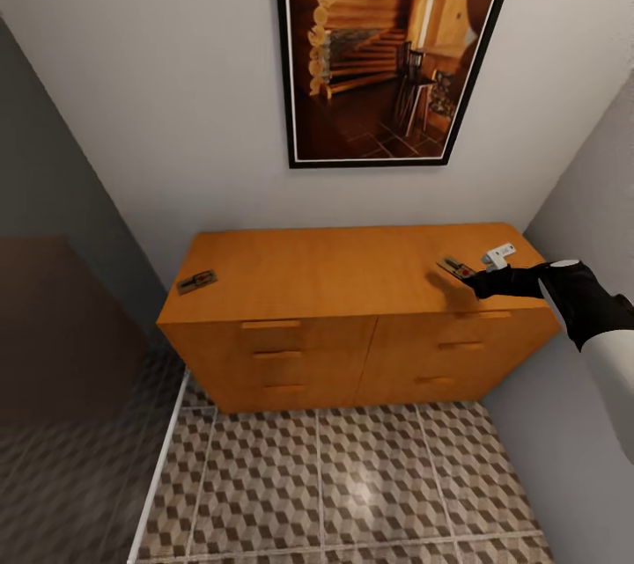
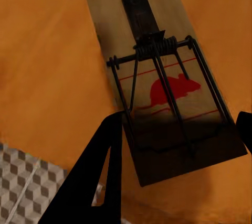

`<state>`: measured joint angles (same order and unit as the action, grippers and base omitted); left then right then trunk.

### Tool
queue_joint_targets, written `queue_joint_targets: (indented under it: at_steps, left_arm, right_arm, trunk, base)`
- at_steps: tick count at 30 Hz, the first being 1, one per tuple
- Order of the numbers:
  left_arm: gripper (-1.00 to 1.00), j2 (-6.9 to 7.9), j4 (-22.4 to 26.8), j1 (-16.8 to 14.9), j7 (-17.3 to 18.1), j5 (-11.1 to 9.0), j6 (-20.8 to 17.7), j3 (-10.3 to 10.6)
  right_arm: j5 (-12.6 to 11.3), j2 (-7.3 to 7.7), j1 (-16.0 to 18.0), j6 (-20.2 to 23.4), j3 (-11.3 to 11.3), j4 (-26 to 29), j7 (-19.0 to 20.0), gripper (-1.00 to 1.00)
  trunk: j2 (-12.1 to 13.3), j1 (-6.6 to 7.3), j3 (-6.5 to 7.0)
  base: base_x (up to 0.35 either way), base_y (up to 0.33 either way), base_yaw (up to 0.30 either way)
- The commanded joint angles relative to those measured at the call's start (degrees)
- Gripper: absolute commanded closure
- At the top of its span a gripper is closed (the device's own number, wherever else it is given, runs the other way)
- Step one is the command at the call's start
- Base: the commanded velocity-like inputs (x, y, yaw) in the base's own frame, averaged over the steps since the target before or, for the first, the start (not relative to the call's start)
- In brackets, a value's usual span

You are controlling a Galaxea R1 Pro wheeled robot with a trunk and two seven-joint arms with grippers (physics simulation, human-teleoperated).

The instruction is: Take the four mousetraps from the cabinet in the bathroom and place them on the bathroom floor. Make sure all four end up on the same floor surface, and ensure that at least two of them are either under or directly next to the same bathroom sink.

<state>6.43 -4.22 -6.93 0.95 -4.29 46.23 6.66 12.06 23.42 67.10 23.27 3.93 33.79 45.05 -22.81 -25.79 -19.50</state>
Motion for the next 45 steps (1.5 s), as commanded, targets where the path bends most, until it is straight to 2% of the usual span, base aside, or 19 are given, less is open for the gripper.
queue_joint_targets:
  at_steps: [1, 30, 45]
  left_arm:
    - [-1.00, -0.01, -0.2, -0.1, 0.1, -0.5, 0.3, 0.5]
    - [-1.00, -0.01, -0.2, -0.1, 0.1, -0.5, 0.3, 0.5]
    - [-1.00, -0.01, -0.2, -0.1, 0.1, -0.5, 0.3, 0.5]
  right_arm:
    - [0.3, 0.05, 0.0, 0.2, 0.1, 0.1, 0.2, 1.00]
    - [0.2, -0.04, 0.0, 0.0, 0.2, -0.2, 0.1, 1.00]
    - [0.2, -0.11, 0.0, 0.0, 0.2, -0.5, 0.1, 1.00]
  trunk:
    - [-0.1, 0.00, -0.10]
    - [-0.1, 0.00, -0.10]
    - [-0.1, 0.00, -0.10]
  base:
    - [-0.321, 0.000, 0.000]
    - [-0.307, 0.000, 0.000]
    - [-0.069, 0.000, 0.000]
